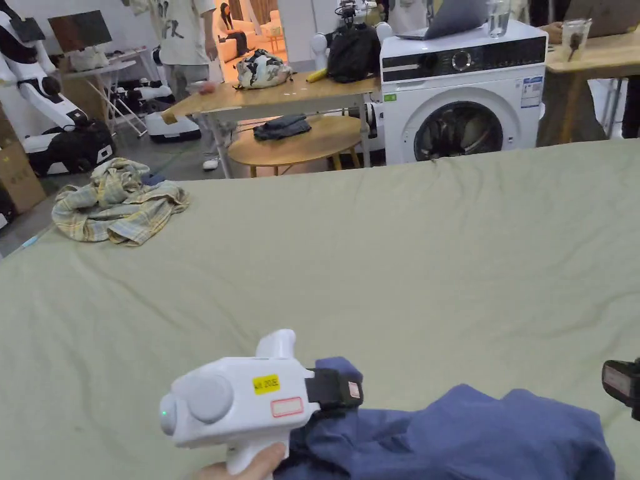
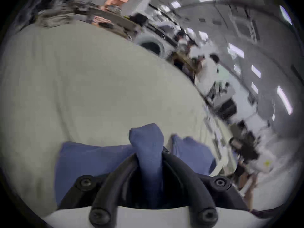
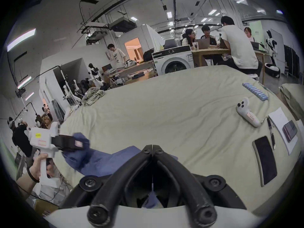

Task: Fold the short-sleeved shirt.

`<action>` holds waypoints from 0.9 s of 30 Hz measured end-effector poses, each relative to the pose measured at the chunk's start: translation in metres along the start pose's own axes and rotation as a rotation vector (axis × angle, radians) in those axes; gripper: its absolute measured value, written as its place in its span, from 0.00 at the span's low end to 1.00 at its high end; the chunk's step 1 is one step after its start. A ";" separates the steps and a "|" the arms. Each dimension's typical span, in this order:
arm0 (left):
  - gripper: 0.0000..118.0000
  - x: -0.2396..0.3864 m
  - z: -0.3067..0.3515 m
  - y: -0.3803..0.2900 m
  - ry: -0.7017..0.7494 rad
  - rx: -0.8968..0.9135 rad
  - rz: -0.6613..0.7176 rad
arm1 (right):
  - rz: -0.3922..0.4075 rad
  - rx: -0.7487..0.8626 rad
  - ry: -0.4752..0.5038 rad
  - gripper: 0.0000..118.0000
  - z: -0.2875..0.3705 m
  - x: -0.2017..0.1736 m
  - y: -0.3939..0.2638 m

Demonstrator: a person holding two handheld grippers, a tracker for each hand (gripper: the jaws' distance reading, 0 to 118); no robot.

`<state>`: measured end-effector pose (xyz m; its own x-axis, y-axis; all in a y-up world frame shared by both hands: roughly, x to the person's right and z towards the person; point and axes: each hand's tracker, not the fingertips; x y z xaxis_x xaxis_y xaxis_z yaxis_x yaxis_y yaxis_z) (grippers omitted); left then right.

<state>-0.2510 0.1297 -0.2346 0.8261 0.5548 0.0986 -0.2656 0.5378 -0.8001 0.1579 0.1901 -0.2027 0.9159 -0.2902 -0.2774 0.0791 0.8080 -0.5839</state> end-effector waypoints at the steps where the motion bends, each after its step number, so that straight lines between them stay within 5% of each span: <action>1: 0.07 0.004 -0.013 -0.003 -0.010 -0.008 -0.009 | 0.003 0.000 -0.006 0.00 0.003 0.002 -0.001; 3: 0.38 0.008 -0.030 -0.003 -0.043 -0.066 0.024 | 0.010 0.002 -0.023 0.00 0.007 0.007 -0.004; 8: 0.39 -0.003 -0.001 0.006 -0.225 0.035 0.096 | -0.015 -0.006 -0.043 0.00 0.009 0.022 -0.009; 9: 0.38 -0.006 0.010 0.007 -0.242 0.077 0.099 | -0.027 -0.002 -0.040 0.00 0.009 0.024 -0.010; 11: 0.07 -0.014 0.016 0.007 -0.198 0.117 0.136 | -0.049 -0.001 -0.032 0.00 0.009 0.027 -0.011; 12: 0.00 -0.016 0.012 0.004 -0.143 0.113 0.146 | -0.056 -0.002 -0.030 0.00 0.008 0.027 -0.011; 17: 0.00 0.000 -0.048 -0.029 -0.246 -0.134 0.094 | -0.067 -0.006 -0.019 0.00 0.007 0.023 -0.015; 20: 0.00 0.013 -0.077 -0.043 -0.080 -0.182 -0.015 | -0.045 -0.024 -0.020 0.00 0.005 0.017 -0.017; 22: 0.00 0.007 -0.068 -0.035 -0.178 -0.133 0.075 | -0.025 -0.036 -0.021 0.00 0.004 0.015 -0.019; 23: 0.03 0.001 -0.060 -0.029 -0.210 -0.151 0.118 | -0.014 -0.040 -0.016 0.00 0.004 0.015 -0.019; 25: 0.33 -0.017 -0.023 -0.020 -0.285 -0.085 0.134 | -0.002 -0.037 -0.016 0.00 0.003 0.013 -0.020; 27: 0.40 -0.036 0.016 -0.011 -0.233 -0.022 0.123 | -0.016 -0.038 -0.009 0.00 -0.001 0.014 -0.020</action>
<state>-0.2856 0.1141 -0.2201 0.6507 0.7478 0.1319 -0.3439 0.4451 -0.8268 0.1694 0.1699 -0.1957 0.9180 -0.2982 -0.2613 0.0787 0.7829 -0.6171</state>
